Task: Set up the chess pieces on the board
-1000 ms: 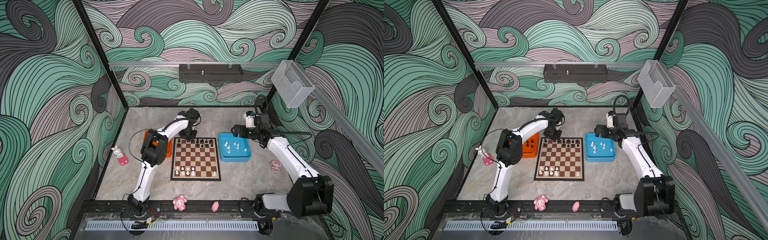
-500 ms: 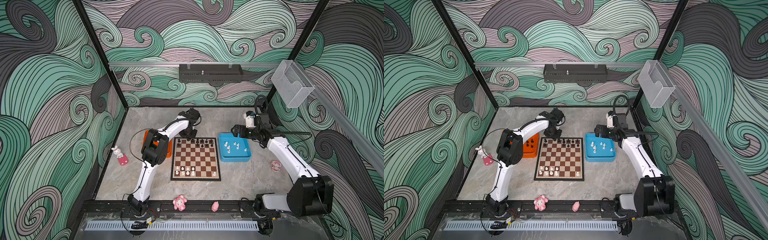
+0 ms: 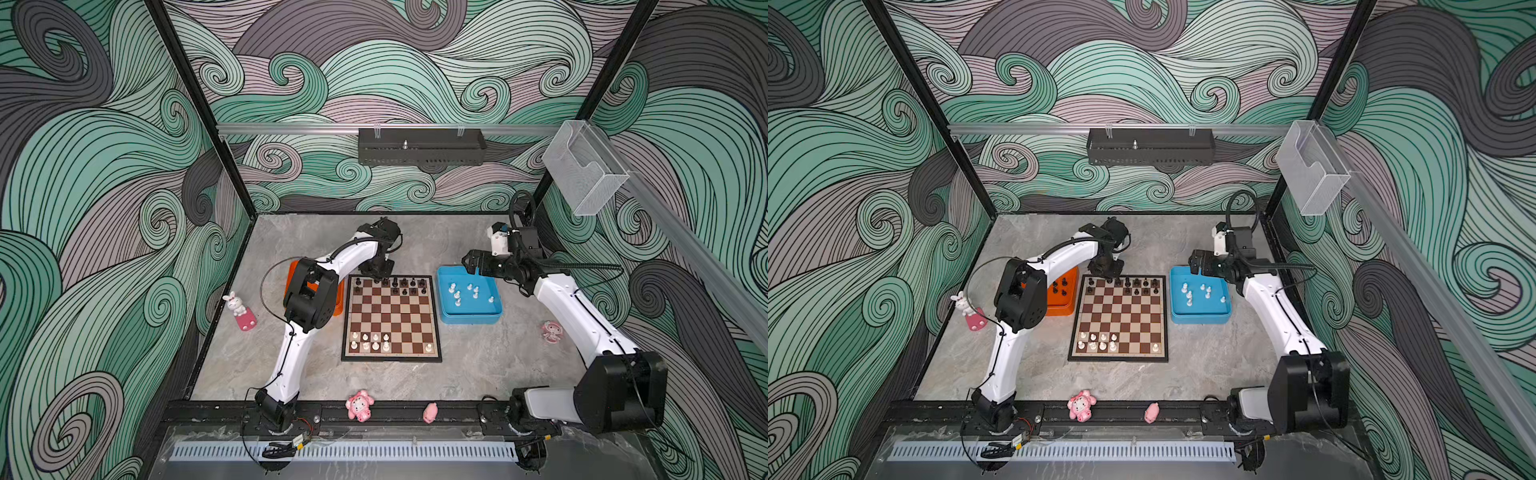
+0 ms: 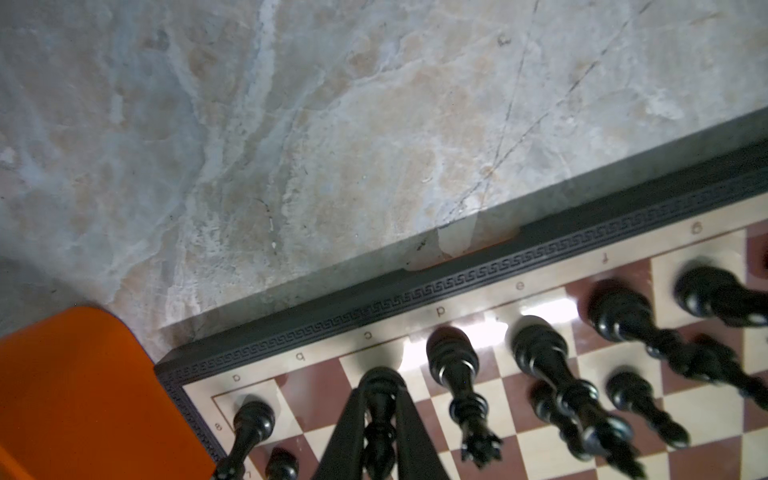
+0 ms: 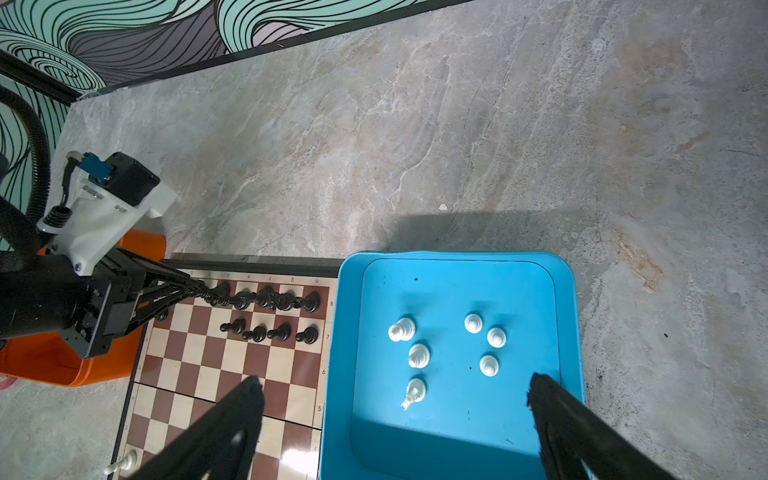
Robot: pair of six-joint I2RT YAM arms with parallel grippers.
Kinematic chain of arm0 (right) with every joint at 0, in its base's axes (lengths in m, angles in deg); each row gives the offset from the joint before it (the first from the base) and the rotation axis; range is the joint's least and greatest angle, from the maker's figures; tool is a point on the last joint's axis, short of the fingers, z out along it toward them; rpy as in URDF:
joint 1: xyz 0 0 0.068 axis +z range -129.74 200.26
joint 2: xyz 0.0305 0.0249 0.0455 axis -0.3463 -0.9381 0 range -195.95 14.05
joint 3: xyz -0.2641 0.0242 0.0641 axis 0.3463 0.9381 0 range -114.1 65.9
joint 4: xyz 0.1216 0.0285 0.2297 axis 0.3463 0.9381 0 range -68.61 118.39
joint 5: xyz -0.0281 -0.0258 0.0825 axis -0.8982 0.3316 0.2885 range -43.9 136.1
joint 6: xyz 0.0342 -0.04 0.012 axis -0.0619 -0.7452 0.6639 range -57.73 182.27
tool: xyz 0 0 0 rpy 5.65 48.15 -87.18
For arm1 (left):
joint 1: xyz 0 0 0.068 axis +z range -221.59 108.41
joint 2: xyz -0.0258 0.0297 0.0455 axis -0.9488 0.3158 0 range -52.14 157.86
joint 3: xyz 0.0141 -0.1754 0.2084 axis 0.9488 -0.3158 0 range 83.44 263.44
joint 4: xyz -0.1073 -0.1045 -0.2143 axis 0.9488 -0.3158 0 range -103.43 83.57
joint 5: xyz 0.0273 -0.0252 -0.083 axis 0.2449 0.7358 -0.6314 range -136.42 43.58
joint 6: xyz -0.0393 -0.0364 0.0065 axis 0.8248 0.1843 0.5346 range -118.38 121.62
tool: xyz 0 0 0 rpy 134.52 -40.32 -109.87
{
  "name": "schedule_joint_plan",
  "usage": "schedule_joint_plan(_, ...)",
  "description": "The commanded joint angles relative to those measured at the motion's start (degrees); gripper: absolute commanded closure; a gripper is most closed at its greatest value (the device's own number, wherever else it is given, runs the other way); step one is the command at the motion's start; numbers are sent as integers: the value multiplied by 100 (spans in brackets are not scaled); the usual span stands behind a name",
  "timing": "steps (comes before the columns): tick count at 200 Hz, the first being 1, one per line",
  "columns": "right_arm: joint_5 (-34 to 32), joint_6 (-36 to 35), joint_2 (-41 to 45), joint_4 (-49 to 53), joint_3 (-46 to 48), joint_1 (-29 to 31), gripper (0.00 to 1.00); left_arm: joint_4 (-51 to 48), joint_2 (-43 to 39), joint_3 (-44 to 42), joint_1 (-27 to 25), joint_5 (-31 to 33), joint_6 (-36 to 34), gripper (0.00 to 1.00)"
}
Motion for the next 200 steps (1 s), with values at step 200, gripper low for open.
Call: schedule_joint_plan(200, 29, 24, -44, 1, 37, -40, 1, 69, -35, -195, -56, -194, 160, 71)
